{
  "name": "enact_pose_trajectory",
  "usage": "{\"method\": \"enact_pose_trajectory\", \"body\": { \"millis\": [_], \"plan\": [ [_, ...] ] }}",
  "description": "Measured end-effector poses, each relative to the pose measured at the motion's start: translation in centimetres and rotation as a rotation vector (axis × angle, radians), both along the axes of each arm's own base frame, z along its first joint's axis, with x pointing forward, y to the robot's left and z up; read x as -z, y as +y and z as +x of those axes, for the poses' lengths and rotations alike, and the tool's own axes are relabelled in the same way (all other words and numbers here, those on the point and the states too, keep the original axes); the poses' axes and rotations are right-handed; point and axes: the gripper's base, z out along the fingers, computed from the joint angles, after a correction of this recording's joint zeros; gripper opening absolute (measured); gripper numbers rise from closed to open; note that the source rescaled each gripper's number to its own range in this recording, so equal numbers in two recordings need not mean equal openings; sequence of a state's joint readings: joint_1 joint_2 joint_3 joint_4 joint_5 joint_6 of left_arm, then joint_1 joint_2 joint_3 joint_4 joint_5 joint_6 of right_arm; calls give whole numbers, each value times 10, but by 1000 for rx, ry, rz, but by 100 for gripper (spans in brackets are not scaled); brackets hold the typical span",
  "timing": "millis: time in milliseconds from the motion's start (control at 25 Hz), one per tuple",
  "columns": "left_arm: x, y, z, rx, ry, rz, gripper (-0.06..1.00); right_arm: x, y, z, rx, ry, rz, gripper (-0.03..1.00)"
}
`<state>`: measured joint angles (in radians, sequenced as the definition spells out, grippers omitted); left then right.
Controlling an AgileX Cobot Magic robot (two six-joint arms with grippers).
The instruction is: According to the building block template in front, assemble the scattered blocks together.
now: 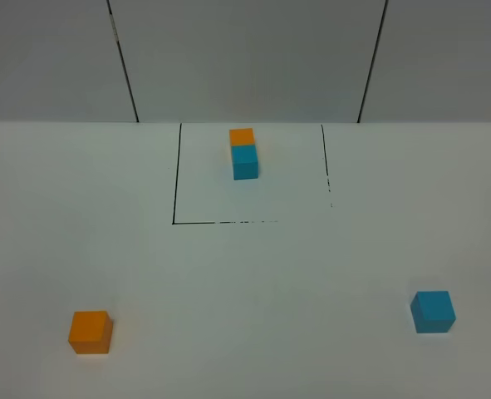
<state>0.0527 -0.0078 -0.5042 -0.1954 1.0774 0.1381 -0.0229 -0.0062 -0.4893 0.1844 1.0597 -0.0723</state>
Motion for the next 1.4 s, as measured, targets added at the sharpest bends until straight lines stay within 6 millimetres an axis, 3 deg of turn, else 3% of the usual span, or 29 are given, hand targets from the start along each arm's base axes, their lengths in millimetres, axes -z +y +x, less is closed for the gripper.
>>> {"method": "enact_pose_trajectory", "body": {
  "millis": [320, 520, 720, 1080, 1400],
  "plan": [
    [0, 0, 1, 0, 5, -1, 79, 0, 0, 0, 0, 0, 0, 76],
    [-1, 1, 17, -2, 117, -9, 79, 0, 0, 0, 0, 0, 0, 76],
    [0, 3, 49, -6, 309, -22, 79, 0, 0, 0, 0, 0, 0, 76],
    [-10, 2, 130, 21, 518, -89, 79, 0, 0, 0, 0, 0, 0, 76],
    [10, 2, 193, -3, 734, -157, 79, 0, 0, 0, 0, 0, 0, 76]
  ]
}}
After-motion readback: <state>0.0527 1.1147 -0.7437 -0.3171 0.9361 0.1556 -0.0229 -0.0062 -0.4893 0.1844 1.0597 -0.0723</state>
